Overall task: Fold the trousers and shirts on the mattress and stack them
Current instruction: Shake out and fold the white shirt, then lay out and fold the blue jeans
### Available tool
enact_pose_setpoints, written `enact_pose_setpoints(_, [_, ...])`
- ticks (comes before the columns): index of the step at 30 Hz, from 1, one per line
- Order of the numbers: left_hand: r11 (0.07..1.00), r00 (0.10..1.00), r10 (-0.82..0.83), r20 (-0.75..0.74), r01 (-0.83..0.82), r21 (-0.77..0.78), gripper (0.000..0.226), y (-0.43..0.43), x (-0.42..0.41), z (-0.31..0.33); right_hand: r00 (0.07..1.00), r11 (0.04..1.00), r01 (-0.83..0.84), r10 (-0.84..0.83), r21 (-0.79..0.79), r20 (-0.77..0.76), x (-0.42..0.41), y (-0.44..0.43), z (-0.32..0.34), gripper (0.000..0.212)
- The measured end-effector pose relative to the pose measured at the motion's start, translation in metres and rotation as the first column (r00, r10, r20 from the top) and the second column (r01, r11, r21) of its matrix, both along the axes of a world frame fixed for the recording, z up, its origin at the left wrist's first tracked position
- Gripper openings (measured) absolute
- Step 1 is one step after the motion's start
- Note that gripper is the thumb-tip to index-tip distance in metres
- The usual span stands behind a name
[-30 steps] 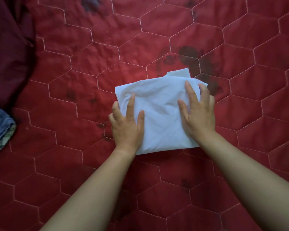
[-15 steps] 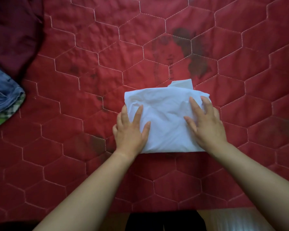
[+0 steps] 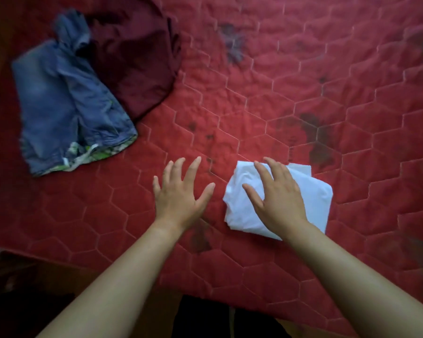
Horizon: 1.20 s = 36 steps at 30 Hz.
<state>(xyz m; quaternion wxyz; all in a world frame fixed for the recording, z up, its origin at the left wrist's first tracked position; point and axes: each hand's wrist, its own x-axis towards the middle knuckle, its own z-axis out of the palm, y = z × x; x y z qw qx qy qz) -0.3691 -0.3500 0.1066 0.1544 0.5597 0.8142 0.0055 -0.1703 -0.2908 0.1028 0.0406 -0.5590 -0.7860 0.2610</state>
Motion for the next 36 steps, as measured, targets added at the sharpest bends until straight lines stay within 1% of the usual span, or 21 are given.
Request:
enact_pose_setpoints(4, [0.999,0.999,0.044,-0.015,-0.043,0.027,0.068,-0.001,-0.061,0.016,0.993,0.994,-0.107,0.109,0.038,-0.042,-0.073,0.009,0.014,0.059])
enact_pose_setpoints(9, [0.998,0.998,0.057,-0.039,-0.055,0.040,0.062,0.005,-0.159,0.002,0.982,0.985,-0.162,0.166,0.054,-0.087,-0.190,0.018,0.001,0.057])
enact_pose_setpoints(12, [0.999,0.997,0.036,-0.064,-0.034,0.029,0.060,0.008,-0.232,-0.019,0.979,0.983,-0.181,0.183,0.032,-0.091,-0.263,0.026,-0.022,0.054])
enact_pose_setpoints(16, [0.998,0.995,0.041,-0.092,-0.045,-0.040,0.058,0.001,-0.331,-0.055,0.974,0.977,-0.214,0.214,-0.002,-0.069,-0.355,0.041,-0.064,0.051])
enact_pose_setpoints(21, [0.989,0.991,0.070,-0.117,-0.084,-0.120,0.055,-0.016,-0.431,-0.101,0.978,0.978,-0.207,0.205,-0.029,-0.039,-0.443,0.061,-0.120,0.048])
enact_pose_setpoints(25, [0.976,0.982,0.153,-0.113,-0.168,-0.139,0.053,-0.028,-0.480,-0.131,0.989,0.989,-0.146,0.146,-0.018,0.014,-0.476,0.070,-0.156,0.045])
enact_pose_setpoints(28, [0.969,0.976,0.191,-0.109,-0.205,-0.136,0.049,-0.037,-0.501,-0.145,0.996,0.995,-0.087,0.088,0.046,-0.014,-0.482,0.067,-0.169,0.041])
enact_pose_setpoints(30, [0.973,0.971,0.205,-0.122,-0.216,-0.084,0.046,-0.044,-0.506,-0.151,0.997,0.996,-0.059,0.062,0.068,-0.037,-0.481,0.064,-0.174,0.042])
enact_pose_setpoints(32, [0.960,0.951,0.275,-0.139,-0.280,-0.016,0.044,-0.051,-0.509,-0.153,0.999,0.996,-0.040,0.043,0.084,-0.032,-0.476,0.060,-0.178,0.045])
enact_pose_setpoints(34, [0.930,0.923,0.366,-0.114,-0.369,0.000,0.044,-0.059,-0.514,-0.156,1.000,0.997,0.008,-0.005,0.083,-0.030,-0.469,0.057,-0.183,0.045])
enact_pose_setpoints(36, [0.909,0.908,0.416,-0.051,-0.416,-0.004,0.044,-0.065,-0.519,-0.158,0.997,0.996,0.057,-0.053,0.071,-0.051,-0.460,0.054,-0.187,0.043])
